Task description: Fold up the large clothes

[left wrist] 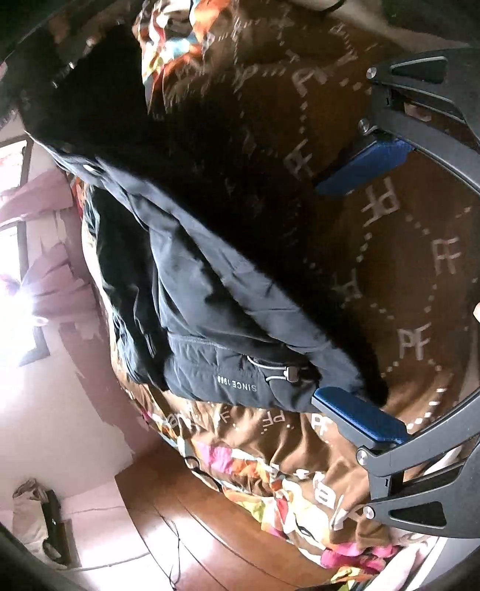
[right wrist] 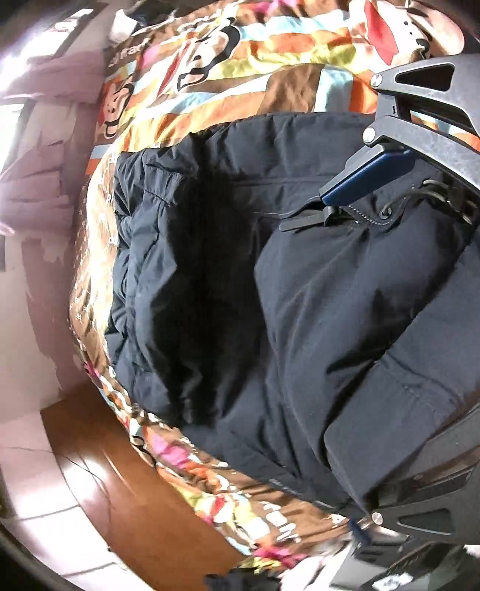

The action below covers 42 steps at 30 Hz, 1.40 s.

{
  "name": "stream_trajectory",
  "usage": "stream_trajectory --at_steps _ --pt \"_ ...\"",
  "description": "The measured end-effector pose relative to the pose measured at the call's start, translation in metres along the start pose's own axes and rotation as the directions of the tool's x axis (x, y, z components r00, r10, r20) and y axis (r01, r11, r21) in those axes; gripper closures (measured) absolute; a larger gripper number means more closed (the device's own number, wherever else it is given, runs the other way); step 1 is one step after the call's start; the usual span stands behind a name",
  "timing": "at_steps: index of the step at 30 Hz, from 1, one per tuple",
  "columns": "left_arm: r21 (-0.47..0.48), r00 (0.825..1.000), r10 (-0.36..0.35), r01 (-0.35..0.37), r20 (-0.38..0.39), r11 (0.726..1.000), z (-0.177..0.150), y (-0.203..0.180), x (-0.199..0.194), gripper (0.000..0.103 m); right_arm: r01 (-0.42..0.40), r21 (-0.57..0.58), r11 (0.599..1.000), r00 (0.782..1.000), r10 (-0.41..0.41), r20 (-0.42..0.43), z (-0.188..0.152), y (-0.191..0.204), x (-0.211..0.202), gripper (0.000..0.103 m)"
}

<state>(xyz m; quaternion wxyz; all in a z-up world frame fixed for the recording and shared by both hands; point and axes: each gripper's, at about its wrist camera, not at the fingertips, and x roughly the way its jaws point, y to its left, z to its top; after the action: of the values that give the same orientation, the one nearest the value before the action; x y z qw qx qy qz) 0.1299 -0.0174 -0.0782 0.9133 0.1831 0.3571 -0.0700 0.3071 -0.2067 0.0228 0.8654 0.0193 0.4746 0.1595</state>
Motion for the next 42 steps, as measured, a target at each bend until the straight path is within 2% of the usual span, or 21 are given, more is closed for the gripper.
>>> stream_trajectory --at_steps 6,9,14,16,21,24,25,27,29,30,32,35,37,39,42 --pt "-0.01 0.994 0.106 -0.106 -0.023 0.994 0.017 0.005 0.026 0.001 -0.013 0.03 0.999 1.0 0.013 -0.007 0.006 -0.006 -0.002 0.002" --pt "-0.014 0.986 0.164 -0.164 0.015 0.986 0.024 0.013 0.023 0.002 -0.002 0.016 1.0 1.0 0.002 0.001 0.003 -0.006 -0.004 0.002" --pt "-0.006 0.979 0.194 -0.194 0.064 0.981 0.031 0.026 0.014 0.002 0.044 -0.026 0.999 0.998 -0.042 0.055 -0.006 -0.004 -0.012 0.002" --pt "0.013 0.97 0.222 -0.224 0.099 0.974 0.034 0.028 0.007 0.002 0.07 -0.049 0.996 0.994 -0.065 0.082 -0.01 -0.003 -0.016 0.002" --pt "0.057 0.957 0.253 -0.264 0.144 0.963 0.042 0.027 0.001 0.004 0.189 -0.137 0.972 0.97 -0.162 0.183 -0.026 0.006 -0.027 0.002" --pt "0.064 0.951 0.262 -0.275 0.162 0.959 0.046 0.029 -0.002 0.009 0.275 -0.175 0.946 0.938 -0.224 0.264 -0.043 0.011 -0.032 0.002" --pt "0.062 0.951 0.258 -0.272 0.168 0.96 0.047 0.029 -0.003 0.015 0.318 -0.187 0.929 0.92 -0.254 0.299 -0.052 0.014 -0.033 0.002" --pt "0.07 0.96 0.225 -0.24 0.167 0.968 0.049 0.028 -0.004 0.031 0.357 -0.208 0.911 0.9 -0.276 0.337 -0.063 0.02 -0.032 0.013" --pt "0.098 0.974 0.169 -0.185 0.152 0.978 0.052 0.022 -0.003 0.064 0.37 -0.235 0.899 0.894 -0.275 0.354 -0.073 0.026 -0.027 0.038" --pt "0.111 0.978 0.153 -0.169 0.145 0.979 0.053 0.018 -0.003 0.07 0.381 -0.253 0.889 0.891 -0.28 0.357 -0.078 0.031 -0.024 0.044" --pt "0.144 0.976 0.16 -0.181 0.147 0.973 0.056 0.01 -0.002 0.078 0.399 -0.282 0.873 0.888 -0.29 0.358 -0.085 0.038 -0.017 0.063" --pt "0.158 0.975 0.159 -0.183 0.154 0.97 0.056 0.005 -0.005 0.085 0.383 -0.281 0.88 0.896 -0.278 0.347 -0.093 0.04 -0.011 0.077" --pt "0.133 0.98 0.136 -0.155 0.144 0.979 0.056 0.008 -0.008 0.089 0.36 -0.264 0.895 0.899 -0.258 0.354 -0.097 0.039 -0.013 0.087" --pt "0.108 0.978 0.133 -0.151 0.158 0.983 0.057 0.009 -0.016 0.092 0.365 -0.257 0.895 0.886 -0.249 0.392 -0.102 0.043 -0.019 0.091" --pt "0.068 0.966 0.158 -0.175 0.206 0.982 0.062 0.013 -0.035 0.094 0.394 -0.249 0.885 0.843 -0.24 0.481 -0.109 0.053 -0.039 0.094"
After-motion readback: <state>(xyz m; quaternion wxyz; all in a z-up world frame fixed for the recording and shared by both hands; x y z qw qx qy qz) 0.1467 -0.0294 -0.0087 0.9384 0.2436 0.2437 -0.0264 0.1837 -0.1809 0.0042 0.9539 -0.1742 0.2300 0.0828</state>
